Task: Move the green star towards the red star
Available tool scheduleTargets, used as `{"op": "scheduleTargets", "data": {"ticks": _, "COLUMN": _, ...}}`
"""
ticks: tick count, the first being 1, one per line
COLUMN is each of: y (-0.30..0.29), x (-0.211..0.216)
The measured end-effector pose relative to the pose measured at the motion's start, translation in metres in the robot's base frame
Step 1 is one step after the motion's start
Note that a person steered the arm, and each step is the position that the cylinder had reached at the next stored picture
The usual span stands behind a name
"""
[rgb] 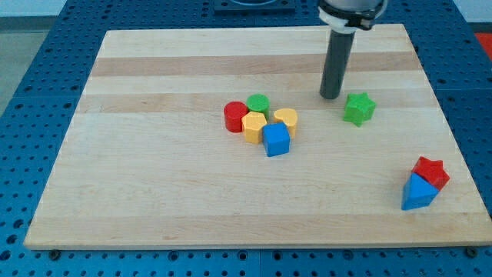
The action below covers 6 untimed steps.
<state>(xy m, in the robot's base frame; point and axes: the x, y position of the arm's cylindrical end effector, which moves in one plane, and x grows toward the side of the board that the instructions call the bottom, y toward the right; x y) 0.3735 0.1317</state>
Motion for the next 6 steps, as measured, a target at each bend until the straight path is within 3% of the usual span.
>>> {"op": "scheduleTargets", "data": {"ticks": 6, "y": 0.032, "x": 0.122}}
